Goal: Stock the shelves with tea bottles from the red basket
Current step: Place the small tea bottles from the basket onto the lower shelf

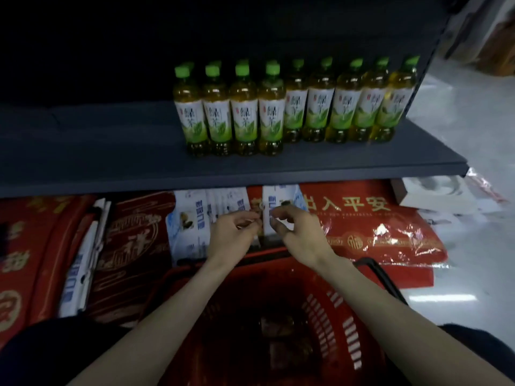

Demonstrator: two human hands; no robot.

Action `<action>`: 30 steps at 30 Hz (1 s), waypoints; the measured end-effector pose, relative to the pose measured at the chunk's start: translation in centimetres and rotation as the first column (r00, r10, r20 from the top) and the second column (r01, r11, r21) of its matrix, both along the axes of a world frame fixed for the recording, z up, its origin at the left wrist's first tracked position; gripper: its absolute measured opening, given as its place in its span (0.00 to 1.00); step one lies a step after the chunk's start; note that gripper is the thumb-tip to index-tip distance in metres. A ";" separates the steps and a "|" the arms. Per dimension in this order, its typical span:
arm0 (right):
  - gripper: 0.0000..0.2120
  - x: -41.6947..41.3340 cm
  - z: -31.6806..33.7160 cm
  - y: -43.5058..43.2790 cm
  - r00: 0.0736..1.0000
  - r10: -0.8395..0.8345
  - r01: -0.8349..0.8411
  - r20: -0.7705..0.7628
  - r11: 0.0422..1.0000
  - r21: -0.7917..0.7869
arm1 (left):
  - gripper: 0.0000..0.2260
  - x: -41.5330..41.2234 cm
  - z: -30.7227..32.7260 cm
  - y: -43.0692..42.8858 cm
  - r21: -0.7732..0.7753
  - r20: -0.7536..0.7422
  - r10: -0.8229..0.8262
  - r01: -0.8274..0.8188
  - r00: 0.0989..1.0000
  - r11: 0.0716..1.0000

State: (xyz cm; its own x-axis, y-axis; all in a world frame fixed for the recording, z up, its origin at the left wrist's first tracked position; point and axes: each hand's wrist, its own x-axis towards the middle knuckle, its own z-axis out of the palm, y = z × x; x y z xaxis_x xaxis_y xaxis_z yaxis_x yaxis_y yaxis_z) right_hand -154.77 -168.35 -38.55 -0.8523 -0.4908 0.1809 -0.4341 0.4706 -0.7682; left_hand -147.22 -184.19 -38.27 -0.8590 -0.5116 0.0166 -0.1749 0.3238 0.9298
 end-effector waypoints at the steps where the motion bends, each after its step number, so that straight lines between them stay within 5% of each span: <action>1: 0.10 0.3 -1.0 0.4 1.000 0.011 -0.012 0.019 1.000 0.026 | 0.05 0.6 -0.9 0.2 -0.011 0.033 -0.003 0.003 0.999 1.000; 12: 0.09 2.1 -10.2 3.7 0.974 0.049 -0.106 0.221 0.961 0.255 | 0.04 5.0 -11.6 -0.1 -0.001 0.424 0.011 -0.012 0.905 1.000; 16: 0.15 1.6 -11.6 3.5 0.939 0.046 -0.213 0.340 0.855 0.473 | 0.06 5.4 -15.7 -0.4 0.109 0.718 -0.140 0.088 0.682 0.990; 19: 0.21 1.4 -14.2 3.4 0.901 0.002 -0.283 0.433 0.758 0.587 | 0.19 6.4 -18.4 0.1 0.316 0.849 -0.241 -0.084 0.471 0.945; 22: 0.23 1.5 -18.1 3.9 0.850 -0.101 -0.313 0.518 0.693 0.649 | 0.16 7.7 -21.5 1.6 0.467 0.864 -0.367 -0.273 0.346 0.841; 25: 0.27 2.7 -20.8 4.0 0.807 -0.130 -0.375 0.577 0.640 0.670 | 0.07 8.8 -23.6 3.9 0.528 0.838 -0.371 -0.421 0.400 0.738; 30: 0.26 3.8 -23.3 3.2 0.824 -0.090 -0.394 0.559 0.619 0.680 | 0.13 9.2 -26.0 6.9 0.630 0.775 -0.338 -0.611 0.534 0.480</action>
